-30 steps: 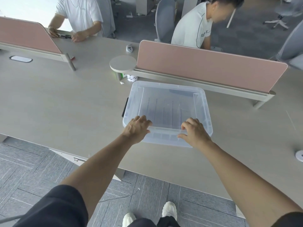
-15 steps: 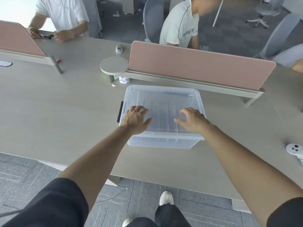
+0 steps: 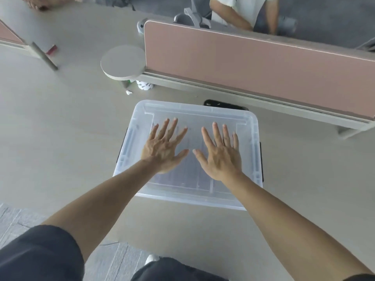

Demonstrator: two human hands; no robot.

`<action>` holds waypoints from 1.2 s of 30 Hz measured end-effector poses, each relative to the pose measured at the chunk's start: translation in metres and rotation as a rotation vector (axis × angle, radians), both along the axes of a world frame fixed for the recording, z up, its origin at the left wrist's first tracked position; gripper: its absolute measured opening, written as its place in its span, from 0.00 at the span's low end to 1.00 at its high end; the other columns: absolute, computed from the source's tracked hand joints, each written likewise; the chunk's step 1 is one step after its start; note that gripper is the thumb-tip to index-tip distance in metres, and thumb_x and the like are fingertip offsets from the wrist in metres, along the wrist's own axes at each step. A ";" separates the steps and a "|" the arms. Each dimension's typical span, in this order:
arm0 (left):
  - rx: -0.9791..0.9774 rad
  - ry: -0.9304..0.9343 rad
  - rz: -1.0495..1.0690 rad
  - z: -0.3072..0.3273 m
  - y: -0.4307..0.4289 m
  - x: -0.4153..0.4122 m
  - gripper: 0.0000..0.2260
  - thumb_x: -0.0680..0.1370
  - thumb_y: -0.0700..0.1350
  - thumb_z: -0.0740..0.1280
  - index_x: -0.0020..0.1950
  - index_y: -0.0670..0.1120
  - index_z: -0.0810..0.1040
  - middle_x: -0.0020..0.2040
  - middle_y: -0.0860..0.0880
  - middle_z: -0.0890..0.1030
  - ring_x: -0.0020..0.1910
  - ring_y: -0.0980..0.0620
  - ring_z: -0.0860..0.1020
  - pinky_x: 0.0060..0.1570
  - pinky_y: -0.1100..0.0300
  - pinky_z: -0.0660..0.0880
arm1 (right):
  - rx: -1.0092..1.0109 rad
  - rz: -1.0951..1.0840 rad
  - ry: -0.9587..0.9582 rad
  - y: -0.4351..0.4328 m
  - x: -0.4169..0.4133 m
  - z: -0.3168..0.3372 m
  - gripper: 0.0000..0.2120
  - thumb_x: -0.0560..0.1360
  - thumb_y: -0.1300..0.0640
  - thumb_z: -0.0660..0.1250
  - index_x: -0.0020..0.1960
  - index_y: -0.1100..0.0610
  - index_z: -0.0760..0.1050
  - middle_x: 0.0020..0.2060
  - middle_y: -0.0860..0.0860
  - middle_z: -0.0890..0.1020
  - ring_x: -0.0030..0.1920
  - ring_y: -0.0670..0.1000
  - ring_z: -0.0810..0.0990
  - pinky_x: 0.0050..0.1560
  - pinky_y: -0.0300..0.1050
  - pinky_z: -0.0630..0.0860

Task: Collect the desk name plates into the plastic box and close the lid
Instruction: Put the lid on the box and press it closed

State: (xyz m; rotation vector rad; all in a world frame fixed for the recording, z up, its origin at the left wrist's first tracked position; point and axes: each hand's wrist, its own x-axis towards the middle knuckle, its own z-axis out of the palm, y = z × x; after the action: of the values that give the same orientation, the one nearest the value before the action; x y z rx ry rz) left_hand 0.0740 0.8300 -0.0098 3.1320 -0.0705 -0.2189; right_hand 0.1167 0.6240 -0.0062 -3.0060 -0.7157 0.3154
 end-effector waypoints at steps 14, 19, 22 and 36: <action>-0.045 0.095 -0.072 0.019 0.025 0.040 0.32 0.77 0.68 0.42 0.78 0.57 0.40 0.79 0.47 0.37 0.77 0.45 0.37 0.75 0.44 0.40 | -0.084 -0.150 0.063 0.018 0.027 0.013 0.36 0.77 0.29 0.37 0.80 0.44 0.36 0.80 0.50 0.37 0.79 0.57 0.36 0.74 0.66 0.36; -0.236 -0.098 0.424 0.020 0.074 0.022 0.32 0.77 0.64 0.53 0.77 0.50 0.51 0.77 0.39 0.51 0.76 0.39 0.50 0.73 0.44 0.51 | 0.052 -0.590 0.003 -0.032 0.022 0.021 0.32 0.79 0.34 0.46 0.80 0.46 0.48 0.79 0.59 0.50 0.78 0.62 0.50 0.74 0.64 0.48; -0.474 -0.070 0.697 0.022 0.087 0.018 0.33 0.77 0.63 0.56 0.76 0.47 0.53 0.74 0.38 0.59 0.72 0.37 0.59 0.69 0.44 0.59 | 0.208 -0.732 -0.021 -0.054 0.021 0.022 0.28 0.80 0.37 0.50 0.77 0.44 0.55 0.74 0.61 0.61 0.72 0.66 0.63 0.70 0.64 0.59; -0.402 0.025 0.917 0.035 0.095 0.025 0.31 0.73 0.69 0.57 0.59 0.43 0.68 0.56 0.42 0.77 0.56 0.40 0.77 0.50 0.48 0.71 | 0.460 -1.052 0.243 -0.059 0.028 0.036 0.33 0.75 0.32 0.58 0.57 0.61 0.75 0.53 0.60 0.81 0.49 0.62 0.79 0.50 0.51 0.76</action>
State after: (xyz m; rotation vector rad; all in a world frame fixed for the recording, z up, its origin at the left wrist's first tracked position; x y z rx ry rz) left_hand 0.0986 0.9250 0.0247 2.4400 1.1192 -0.1887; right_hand 0.1451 0.5647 0.0297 -2.3995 0.7122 0.3625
